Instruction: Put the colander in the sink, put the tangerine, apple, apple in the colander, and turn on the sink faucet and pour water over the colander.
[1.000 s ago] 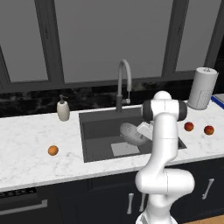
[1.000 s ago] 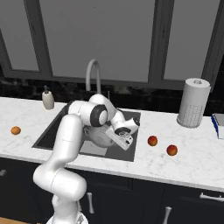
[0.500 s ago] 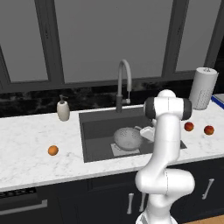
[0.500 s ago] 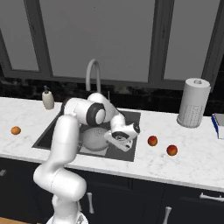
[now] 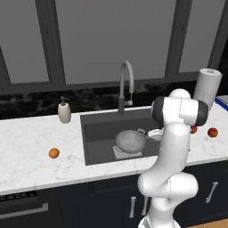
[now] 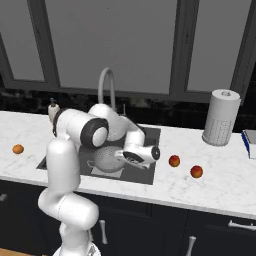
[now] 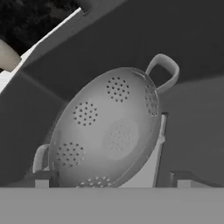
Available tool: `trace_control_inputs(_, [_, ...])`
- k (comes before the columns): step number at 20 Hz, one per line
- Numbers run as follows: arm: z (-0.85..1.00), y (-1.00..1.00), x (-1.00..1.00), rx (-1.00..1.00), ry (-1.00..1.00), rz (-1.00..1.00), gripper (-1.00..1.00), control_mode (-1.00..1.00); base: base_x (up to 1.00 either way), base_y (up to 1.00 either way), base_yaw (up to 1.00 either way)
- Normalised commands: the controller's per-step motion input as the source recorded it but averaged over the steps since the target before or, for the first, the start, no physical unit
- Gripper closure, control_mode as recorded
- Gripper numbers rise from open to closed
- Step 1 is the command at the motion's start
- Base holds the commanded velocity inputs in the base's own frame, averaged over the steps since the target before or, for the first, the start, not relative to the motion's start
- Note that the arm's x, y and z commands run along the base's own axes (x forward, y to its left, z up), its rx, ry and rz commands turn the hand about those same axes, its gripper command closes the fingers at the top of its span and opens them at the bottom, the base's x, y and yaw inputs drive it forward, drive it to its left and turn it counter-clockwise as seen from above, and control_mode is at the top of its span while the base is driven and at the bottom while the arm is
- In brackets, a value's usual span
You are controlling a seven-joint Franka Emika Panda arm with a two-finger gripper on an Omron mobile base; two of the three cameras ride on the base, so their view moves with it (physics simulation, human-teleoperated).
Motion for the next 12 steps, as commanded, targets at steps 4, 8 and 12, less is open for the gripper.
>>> trace_control_inputs(4, [1.0, 0.0, -0.38, 0.0, -0.02, 0.0, -1.0, -1.0, 0.0, 0.0, 0.0])
trace_control_inputs(8, [1.0, 0.0, -0.23, 0.0, 0.0, 0.0, -1.0, -1.0, 0.0, 0.0, 0.0])
trace_control_inputs(12, [1.0, 0.16, -0.28, -0.01, 0.0, 0.0, -1.0, -1.0, 0.0, 0.0, 0.0])
